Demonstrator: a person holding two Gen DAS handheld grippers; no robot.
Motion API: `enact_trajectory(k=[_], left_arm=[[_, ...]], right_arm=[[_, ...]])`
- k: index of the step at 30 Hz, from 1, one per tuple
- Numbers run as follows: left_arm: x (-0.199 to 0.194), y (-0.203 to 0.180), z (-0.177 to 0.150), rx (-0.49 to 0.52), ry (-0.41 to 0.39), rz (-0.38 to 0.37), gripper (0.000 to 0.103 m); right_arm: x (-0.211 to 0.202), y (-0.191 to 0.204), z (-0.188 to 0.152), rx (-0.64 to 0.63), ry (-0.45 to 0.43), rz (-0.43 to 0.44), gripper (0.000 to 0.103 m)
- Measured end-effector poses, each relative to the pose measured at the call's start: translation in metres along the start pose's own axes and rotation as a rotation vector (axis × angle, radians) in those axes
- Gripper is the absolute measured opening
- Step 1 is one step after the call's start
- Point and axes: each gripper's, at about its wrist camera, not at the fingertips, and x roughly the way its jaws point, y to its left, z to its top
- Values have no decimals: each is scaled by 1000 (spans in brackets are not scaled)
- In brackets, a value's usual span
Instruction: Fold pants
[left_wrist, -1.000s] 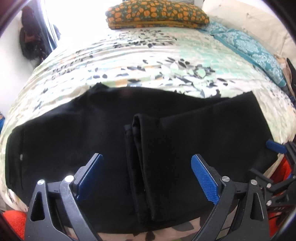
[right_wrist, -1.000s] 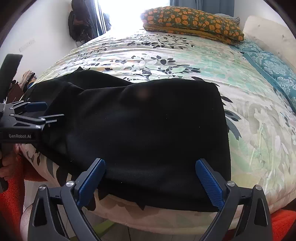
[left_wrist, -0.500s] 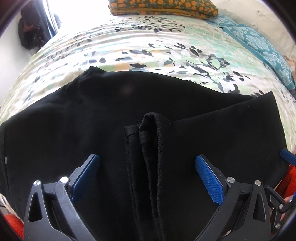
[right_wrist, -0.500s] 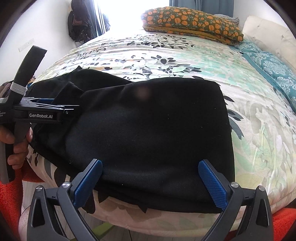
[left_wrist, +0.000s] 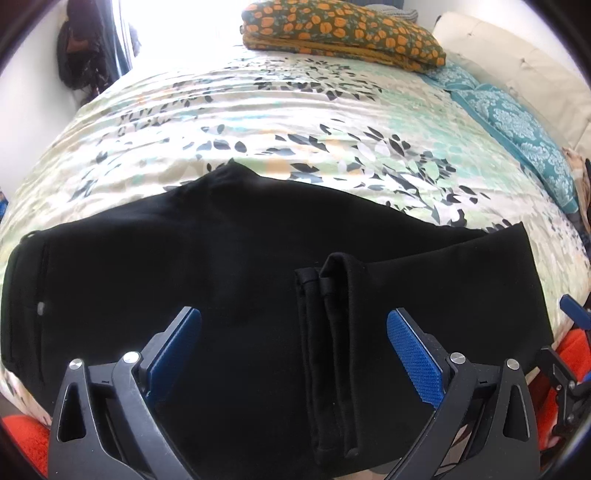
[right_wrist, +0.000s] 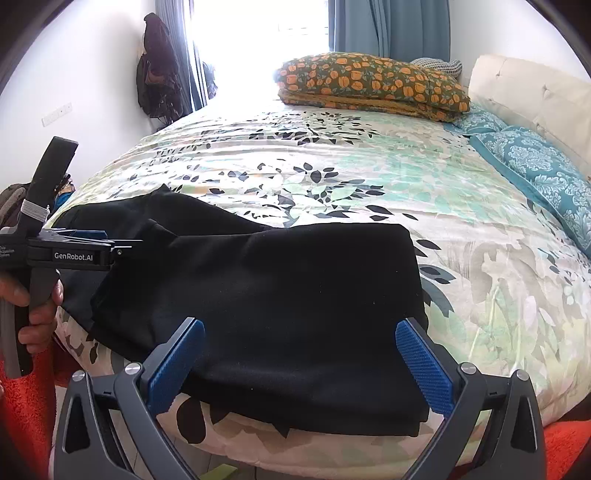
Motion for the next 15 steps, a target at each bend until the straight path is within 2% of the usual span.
enact_trajectory(k=[4, 15], left_arm=[[-9, 14, -2, -40, -21, 3, 101], [-14, 25, -2, -72, -35, 29, 101]], right_arm=[[5, 5, -1, -13, 24, 2, 103], [0, 9, -3, -37, 8, -3, 103]])
